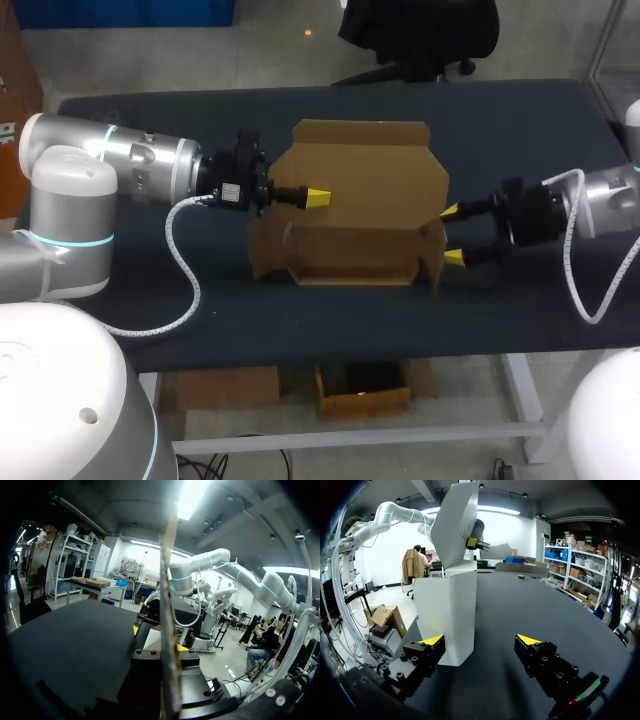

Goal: Assemble the packaging by folding the flat box into shape, placing the metal phone stand inside, and closing the box properly

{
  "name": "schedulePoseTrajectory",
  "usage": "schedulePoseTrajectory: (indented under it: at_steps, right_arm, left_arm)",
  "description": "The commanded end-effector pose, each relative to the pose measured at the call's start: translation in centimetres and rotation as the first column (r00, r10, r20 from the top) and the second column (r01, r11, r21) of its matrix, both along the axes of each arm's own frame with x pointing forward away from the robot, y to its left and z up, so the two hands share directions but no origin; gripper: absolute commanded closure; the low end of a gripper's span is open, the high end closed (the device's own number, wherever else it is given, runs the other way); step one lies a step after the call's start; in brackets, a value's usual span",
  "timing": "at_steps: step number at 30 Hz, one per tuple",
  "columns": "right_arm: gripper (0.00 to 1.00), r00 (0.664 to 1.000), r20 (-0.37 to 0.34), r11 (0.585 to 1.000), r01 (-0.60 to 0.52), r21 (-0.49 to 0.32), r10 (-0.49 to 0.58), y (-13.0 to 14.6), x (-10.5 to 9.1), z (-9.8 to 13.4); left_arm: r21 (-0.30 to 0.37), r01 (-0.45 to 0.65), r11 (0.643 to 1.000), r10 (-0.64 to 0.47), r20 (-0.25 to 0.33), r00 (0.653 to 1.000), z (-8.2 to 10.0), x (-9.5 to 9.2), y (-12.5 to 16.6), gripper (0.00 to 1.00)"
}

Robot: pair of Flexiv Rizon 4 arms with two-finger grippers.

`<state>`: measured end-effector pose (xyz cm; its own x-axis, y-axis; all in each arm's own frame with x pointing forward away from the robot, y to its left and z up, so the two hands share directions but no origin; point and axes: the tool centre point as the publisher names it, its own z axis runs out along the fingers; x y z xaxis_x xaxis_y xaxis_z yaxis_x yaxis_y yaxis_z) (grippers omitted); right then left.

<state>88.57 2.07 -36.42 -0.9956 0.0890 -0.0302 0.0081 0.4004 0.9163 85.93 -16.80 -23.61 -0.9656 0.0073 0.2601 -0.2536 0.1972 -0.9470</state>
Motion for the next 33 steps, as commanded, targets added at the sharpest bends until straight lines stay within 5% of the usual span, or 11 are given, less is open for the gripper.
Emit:
schedulePoseTrajectory:
  at_steps: [1, 15, 33]
  right_arm:
    - [0.11, 1.000, -0.007, 1.000, -0.024, 0.008, 0.025, 0.4, 0.6, -0.5]
    - [0.09, 1.000, 0.011, 1.000, -0.015, 0.015, 0.014, 2.4, -0.8, -0.4]
    - [0.00, 0.988, 0.009, 0.988, 0.152, 0.041, -0.153, 2.9, -2.1, -0.8]
  left_arm:
    - [0.000, 0.002, 1.000, -0.002, 0.000, 1.000, -0.4, 0.1, 0.1, 1.00]
    - [0.000, 0.002, 1.000, -0.002, 0.000, 1.000, -0.4, 0.1, 0.1, 1.00]
    - [0.000, 0.002, 1.000, -0.002, 0.000, 1.000, -0.4, 0.1, 0.1, 1.00]
